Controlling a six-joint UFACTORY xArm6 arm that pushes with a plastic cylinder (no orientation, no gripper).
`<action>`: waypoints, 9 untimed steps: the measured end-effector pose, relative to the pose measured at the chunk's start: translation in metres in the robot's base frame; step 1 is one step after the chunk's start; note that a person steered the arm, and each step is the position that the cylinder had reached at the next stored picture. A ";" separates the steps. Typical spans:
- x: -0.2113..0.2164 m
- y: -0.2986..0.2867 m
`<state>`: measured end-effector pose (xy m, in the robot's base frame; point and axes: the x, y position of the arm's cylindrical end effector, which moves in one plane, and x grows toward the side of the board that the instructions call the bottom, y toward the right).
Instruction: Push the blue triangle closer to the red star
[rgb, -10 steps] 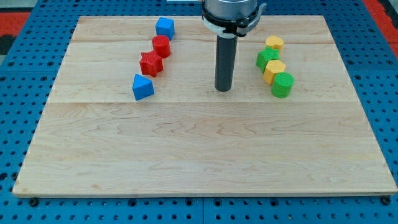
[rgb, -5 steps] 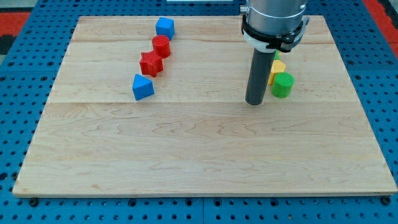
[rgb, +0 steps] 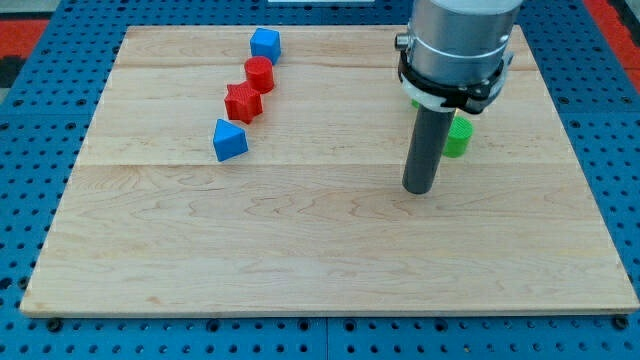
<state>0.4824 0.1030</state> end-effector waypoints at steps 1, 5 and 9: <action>0.000 -0.004; -0.025 -0.262; -0.062 -0.197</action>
